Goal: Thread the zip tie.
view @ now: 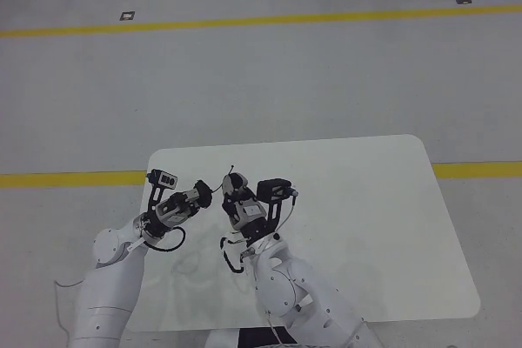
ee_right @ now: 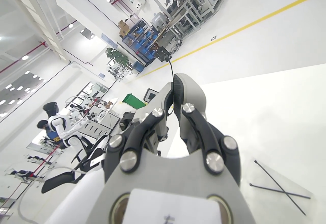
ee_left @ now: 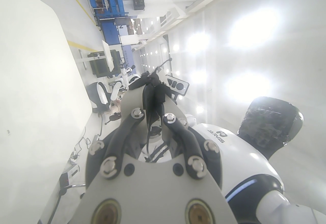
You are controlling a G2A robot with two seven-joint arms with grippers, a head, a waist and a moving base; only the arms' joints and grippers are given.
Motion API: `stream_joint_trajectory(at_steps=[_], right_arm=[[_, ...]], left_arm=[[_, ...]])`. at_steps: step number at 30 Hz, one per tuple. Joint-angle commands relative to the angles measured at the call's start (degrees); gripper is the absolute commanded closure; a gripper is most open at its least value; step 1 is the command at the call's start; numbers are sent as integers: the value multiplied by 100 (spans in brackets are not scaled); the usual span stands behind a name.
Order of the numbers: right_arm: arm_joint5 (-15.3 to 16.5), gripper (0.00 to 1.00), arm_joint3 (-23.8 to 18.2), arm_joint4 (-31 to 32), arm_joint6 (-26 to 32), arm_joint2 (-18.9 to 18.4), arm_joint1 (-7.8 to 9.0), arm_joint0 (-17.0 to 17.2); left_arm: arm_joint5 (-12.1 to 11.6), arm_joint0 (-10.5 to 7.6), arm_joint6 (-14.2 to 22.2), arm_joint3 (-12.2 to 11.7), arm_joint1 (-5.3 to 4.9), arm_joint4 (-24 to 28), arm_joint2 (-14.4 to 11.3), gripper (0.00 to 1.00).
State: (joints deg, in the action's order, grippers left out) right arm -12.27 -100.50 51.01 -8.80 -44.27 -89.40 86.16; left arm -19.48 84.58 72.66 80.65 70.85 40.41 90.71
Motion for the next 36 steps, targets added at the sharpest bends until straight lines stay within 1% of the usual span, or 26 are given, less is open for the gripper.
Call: stream_joint_trajectory(at_steps=[1, 5, 9, 17, 24, 29, 36], right_arm=[[15, 100, -4, -55, 3, -9, -2, 1], [94, 100, -38, -304, -159, -60, -15, 9], [147, 100, -11, -378, -247, -62, -22, 2], [72, 100, 131, -169, -34, 35, -31, -53], [72, 100, 174, -179, 47, 69, -41, -82], [119, 100, 135, -451, -84, 29, -44, -74], [186, 100, 87, -672, -293, 8, -21, -60]], left_arm=[[0, 0, 0, 0, 0, 0, 0, 100], [0, 0, 0, 0, 0, 0, 0, 100], [0, 0, 0, 0, 0, 0, 0, 100], [0, 0, 0, 0, 0, 0, 0, 100], [0, 0, 0, 0, 0, 0, 0, 100], [0, 0, 0, 0, 0, 0, 0, 100], [0, 0, 0, 0, 0, 0, 0, 100]])
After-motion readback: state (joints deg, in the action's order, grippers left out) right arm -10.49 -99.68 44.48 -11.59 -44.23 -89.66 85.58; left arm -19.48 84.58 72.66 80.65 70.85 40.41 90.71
